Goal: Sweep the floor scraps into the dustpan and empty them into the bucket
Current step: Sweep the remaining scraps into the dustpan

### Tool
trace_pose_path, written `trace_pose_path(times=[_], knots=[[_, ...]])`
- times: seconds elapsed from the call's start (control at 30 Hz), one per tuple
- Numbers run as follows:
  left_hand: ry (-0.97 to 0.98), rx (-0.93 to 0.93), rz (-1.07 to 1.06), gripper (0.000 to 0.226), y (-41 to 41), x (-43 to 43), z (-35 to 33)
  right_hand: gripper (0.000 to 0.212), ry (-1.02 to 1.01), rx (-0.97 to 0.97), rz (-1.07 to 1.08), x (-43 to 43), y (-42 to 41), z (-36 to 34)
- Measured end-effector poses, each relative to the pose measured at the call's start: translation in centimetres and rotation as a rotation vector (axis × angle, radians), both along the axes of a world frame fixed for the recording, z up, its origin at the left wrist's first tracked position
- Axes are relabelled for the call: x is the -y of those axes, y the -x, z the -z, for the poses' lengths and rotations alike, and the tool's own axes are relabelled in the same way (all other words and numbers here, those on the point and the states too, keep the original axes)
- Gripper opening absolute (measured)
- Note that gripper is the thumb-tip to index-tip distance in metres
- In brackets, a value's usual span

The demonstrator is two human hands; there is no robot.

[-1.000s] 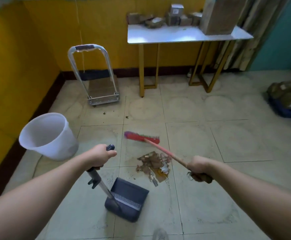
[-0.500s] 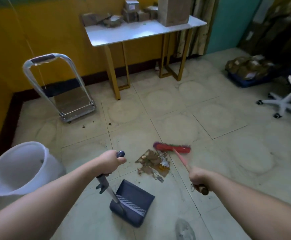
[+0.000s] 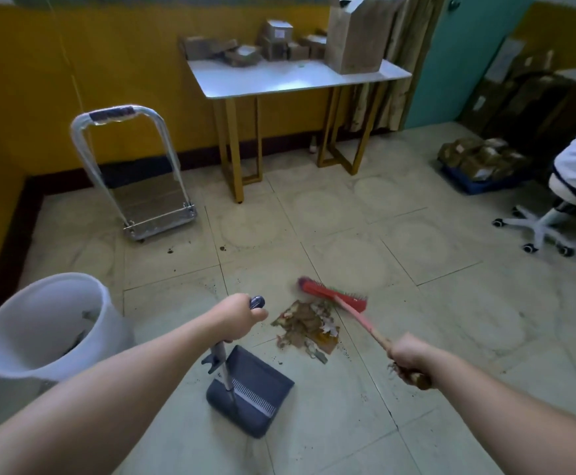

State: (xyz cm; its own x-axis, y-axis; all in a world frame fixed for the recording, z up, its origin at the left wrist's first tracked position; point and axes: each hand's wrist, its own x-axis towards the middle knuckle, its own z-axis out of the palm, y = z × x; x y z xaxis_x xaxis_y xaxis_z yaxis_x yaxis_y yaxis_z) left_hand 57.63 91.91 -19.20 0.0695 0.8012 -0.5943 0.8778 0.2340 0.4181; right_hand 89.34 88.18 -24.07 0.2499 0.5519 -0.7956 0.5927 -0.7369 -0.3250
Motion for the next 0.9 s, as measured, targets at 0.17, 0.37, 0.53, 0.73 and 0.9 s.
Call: trace_pose_path(times=[0.17,0.37,0.53,0.73,0.9], knots=[[-0.015,-0.009,-0.012,0.035,-2.2,0.4,0.8,0.019,0.004,-0.027,-0.023,-0.4,-1.0,0.9],[-0.018,0.001,-0.063,0.035,-5.0,1.0,1.9,0.016,0.061,0.0,-0.115,-1.6,-4.5,1.0],[-0.017,-0.022,-0.088,0.034,-6.4,1.0,1.8,0.011,0.087,0.013,-0.219,-2.9,-6.7,0.4],[0.004,0.007,-0.098,0.031,-5.6,0.8,1.3,0.021,0.125,0.071,-0.285,-4.5,-7.0,-0.8],[-0.001,0.029,-0.076,0.03,-4.9,0.6,0.9,0.025,0.117,0.105,-0.306,-3.8,-5.6,-1.2]])
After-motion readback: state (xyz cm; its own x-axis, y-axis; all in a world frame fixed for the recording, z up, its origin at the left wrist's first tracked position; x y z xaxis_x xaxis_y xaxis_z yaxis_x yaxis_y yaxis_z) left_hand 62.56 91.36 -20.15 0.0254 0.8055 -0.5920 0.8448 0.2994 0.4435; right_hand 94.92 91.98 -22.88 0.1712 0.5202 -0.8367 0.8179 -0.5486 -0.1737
